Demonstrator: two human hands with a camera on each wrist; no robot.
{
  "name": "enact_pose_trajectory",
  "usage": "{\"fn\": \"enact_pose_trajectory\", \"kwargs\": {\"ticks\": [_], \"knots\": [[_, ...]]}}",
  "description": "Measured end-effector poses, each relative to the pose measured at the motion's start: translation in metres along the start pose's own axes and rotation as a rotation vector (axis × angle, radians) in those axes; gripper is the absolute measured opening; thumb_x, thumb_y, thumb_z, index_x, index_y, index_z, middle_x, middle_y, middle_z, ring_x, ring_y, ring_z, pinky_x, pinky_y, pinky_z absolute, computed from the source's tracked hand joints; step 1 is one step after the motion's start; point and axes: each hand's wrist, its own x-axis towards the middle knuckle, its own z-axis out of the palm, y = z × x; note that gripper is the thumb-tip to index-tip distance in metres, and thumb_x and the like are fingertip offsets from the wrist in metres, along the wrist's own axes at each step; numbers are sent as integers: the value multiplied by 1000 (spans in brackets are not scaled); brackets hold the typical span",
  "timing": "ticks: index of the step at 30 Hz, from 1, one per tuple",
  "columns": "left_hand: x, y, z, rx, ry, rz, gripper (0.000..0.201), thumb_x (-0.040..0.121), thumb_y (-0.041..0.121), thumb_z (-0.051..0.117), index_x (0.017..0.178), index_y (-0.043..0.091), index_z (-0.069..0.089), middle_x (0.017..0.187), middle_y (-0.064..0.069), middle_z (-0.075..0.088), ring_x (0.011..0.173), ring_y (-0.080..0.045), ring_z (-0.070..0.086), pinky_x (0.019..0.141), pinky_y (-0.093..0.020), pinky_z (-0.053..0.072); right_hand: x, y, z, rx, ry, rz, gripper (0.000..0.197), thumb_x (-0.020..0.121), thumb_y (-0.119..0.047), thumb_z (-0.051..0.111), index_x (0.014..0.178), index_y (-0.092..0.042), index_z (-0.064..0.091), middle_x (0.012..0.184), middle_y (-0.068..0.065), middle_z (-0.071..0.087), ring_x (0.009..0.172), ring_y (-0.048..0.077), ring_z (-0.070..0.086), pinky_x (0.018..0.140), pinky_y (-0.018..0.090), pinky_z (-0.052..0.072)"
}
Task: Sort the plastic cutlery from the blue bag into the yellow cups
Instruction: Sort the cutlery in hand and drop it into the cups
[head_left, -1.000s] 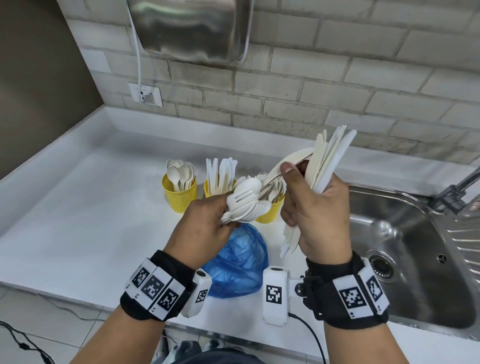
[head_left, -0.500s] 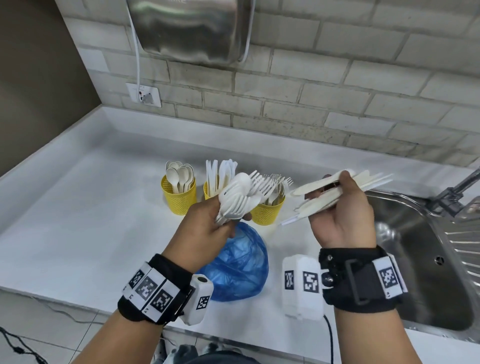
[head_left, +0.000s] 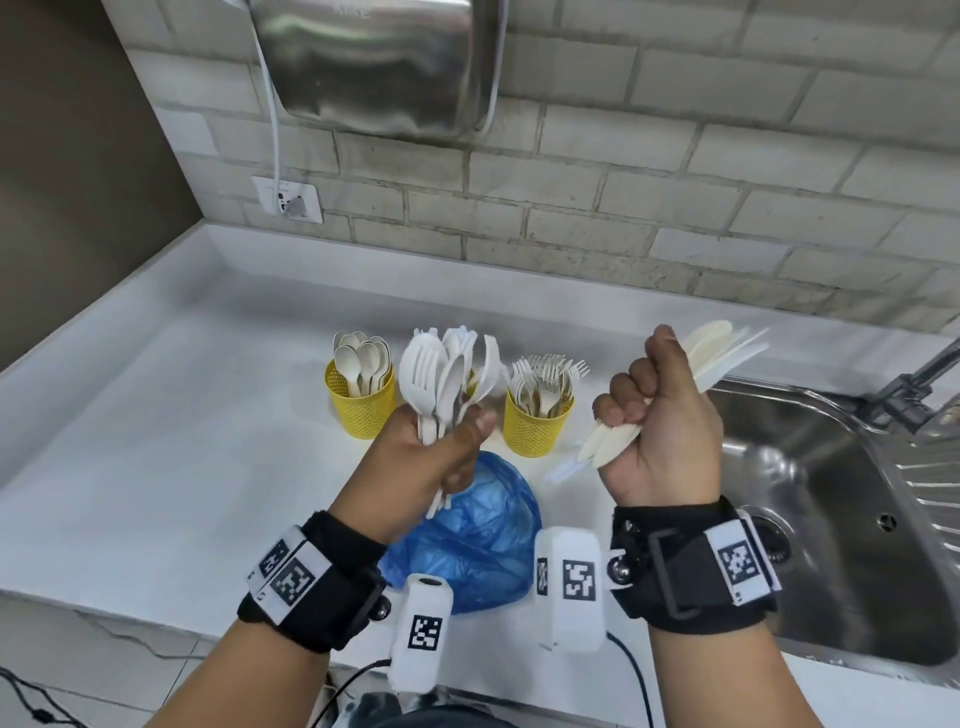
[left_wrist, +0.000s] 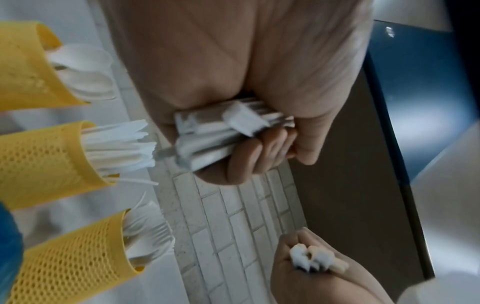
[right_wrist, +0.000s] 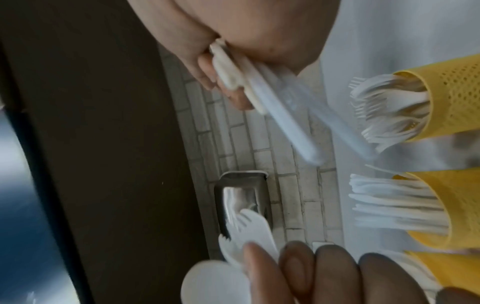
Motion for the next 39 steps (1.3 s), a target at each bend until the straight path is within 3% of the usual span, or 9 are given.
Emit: {"fn": "enact_pose_trajectory", "kwargs": {"ticks": [4,7,9,12,19,29,32,36,39], "knots": [[7,-5,-1,-159,31,-192,17,95,29,65,90,14,59,70,-9,50,57,-18,53,48,-24,43,-15,14,14,-180,-100,-245,22,105,-24,57,87,-13,57,55,-1,44,44,14,43,46,26,40],[11,-11,-3,-258,56,-322,27,100,27,59,115,5,61,105,-18,74,91,-32,75,68,-35,64,-25,22,23,-258,-242,-397,18,104,-25,57,91,-14,54,56,0,50,46,19,49,53,31,45],[13,-14,-3,-327,54,-382,36,102,24,57,125,-4,56,113,-24,73,101,-39,73,83,-42,63,-30,28,27,-328,-311,-457,19,100,-26,60,96,-8,53,60,5,48,46,20,46,52,32,44],[16,-17,-3,-431,53,-444,25,103,22,56,122,5,54,103,-25,70,88,-35,75,78,-40,64,-32,45,26,-421,-393,-434,15,97,-17,66,98,-8,54,73,14,49,52,23,48,50,32,46],[13,-22,-11,-431,44,-476,42,105,23,46,68,13,64,66,-6,61,57,-15,66,56,-26,58,-24,87,2,-640,-424,-307,21,98,-15,69,86,-7,54,69,15,55,61,23,55,65,40,51],[10,-32,-13,-511,30,-575,20,95,21,58,104,4,55,90,-25,72,76,-32,75,71,-40,64,-34,72,15,-574,-427,-446,40,95,-47,66,77,-19,44,65,22,41,60,40,43,62,43,41],[13,-32,-14,-523,32,-522,55,88,27,69,134,7,49,123,-28,55,109,-39,62,88,-44,59,-34,75,12,-633,-493,-441,34,95,-36,70,78,-17,48,64,16,46,59,26,47,61,34,43],[16,-36,-14,-568,26,-499,50,101,37,53,140,7,58,143,-21,55,136,-36,50,116,-51,38,-31,91,-4,-810,-582,-318,25,97,-29,69,75,-25,56,63,-16,57,62,4,57,65,25,46],[18,-40,-17,-507,47,-510,49,98,32,61,131,-3,56,135,-30,52,121,-39,58,104,-48,48,-29,90,-10,-771,-528,-298,31,99,-34,64,71,-25,55,59,-11,54,58,10,55,61,31,46]]}}
